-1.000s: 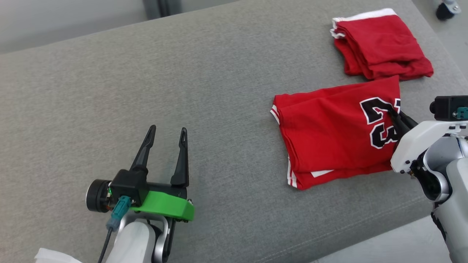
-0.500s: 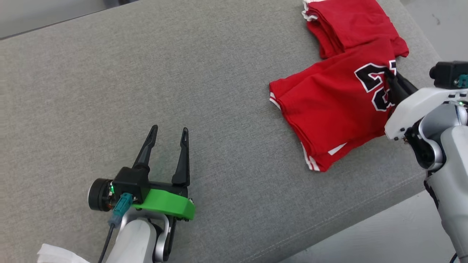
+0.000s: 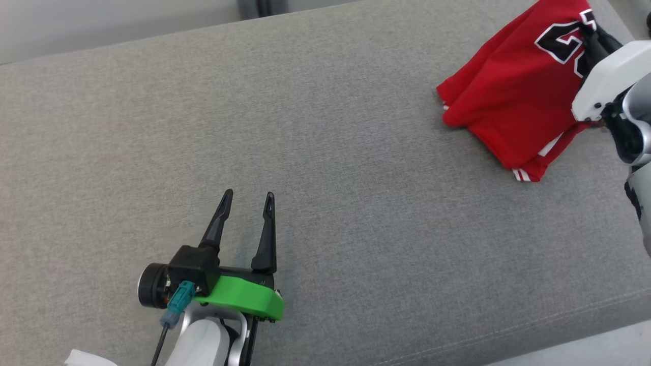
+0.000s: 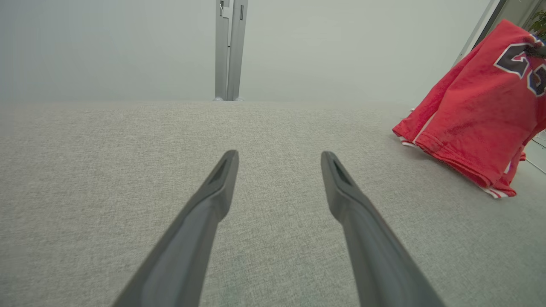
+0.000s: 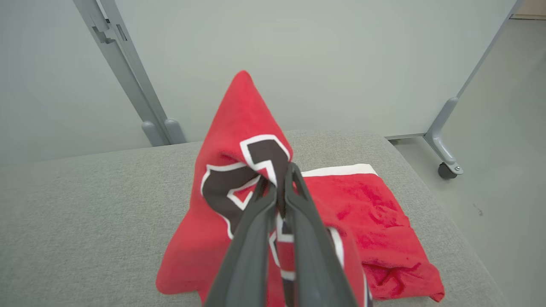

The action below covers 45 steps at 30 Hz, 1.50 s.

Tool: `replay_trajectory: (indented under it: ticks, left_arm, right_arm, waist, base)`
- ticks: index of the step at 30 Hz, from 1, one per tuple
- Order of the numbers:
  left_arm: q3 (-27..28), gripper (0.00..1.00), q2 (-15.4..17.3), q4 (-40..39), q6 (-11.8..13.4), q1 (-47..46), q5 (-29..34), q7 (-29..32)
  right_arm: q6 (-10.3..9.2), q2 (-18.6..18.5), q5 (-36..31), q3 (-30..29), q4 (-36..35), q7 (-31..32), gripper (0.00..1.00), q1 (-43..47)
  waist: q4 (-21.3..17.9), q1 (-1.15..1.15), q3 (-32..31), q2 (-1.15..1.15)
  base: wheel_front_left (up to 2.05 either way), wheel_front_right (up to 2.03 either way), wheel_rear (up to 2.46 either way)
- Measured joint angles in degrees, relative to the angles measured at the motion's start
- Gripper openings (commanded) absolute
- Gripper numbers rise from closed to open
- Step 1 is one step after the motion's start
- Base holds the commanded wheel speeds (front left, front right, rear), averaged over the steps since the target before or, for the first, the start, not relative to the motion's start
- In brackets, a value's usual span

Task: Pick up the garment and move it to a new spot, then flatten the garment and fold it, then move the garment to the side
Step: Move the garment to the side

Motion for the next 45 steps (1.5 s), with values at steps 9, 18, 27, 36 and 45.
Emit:
replay_trajectory:
  ticks: [9,18,27,36,45]
  left_arm:
    - [-0.63,1.0,0.0,-0.67,0.19,0.1,0.32,0.0]
    - [-1.02,1.0,-0.01,-0.49,-0.9,-1.97,2.79,0.0]
    - [-1.45,1.0,0.0,-0.22,-1.83,-3.46,4.17,0.01]
    - [-1.31,1.0,0.0,0.3,-1.89,-3.83,4.43,0.01]
    - [1.33,1.0,0.27,0.16,-1.65,-4.76,4.31,0.01]
  right_arm:
    - [0.0,-8.17,-2.59,-0.96,4.34,1.34,0.0,-3.74]
    - [0.0,-14.56,-6.05,0.01,9.65,1.22,0.0,-7.48]
    - [0.0,-16.51,-18.67,-6.57,17.89,-8.17,1.0,-11.07]
    - [0.0,-11.95,-27.47,-13.23,22.14,-16.27,1.0,-13.51]
    - [0.0,-5.81,-26.38,-8.45,22.73,-21.86,1.0,-14.72]
  waist:
    - [3.37,0.0,0.03,0.0]
    - [4.13,0.0,4.6,0.0]
    - [5.5,0.0,9.13,0.0]
    - [5.74,0.0,10.68,0.0]
    - [4.59,0.0,8.04,0.0]
  base:
    - [0.0,0.0,0.0]
    - [0.0,0.0,0.0]
    - [0.0,0.0,0.0]
    - [0.0,0.0,0.0]
    - [0.0,0.0,0.0]
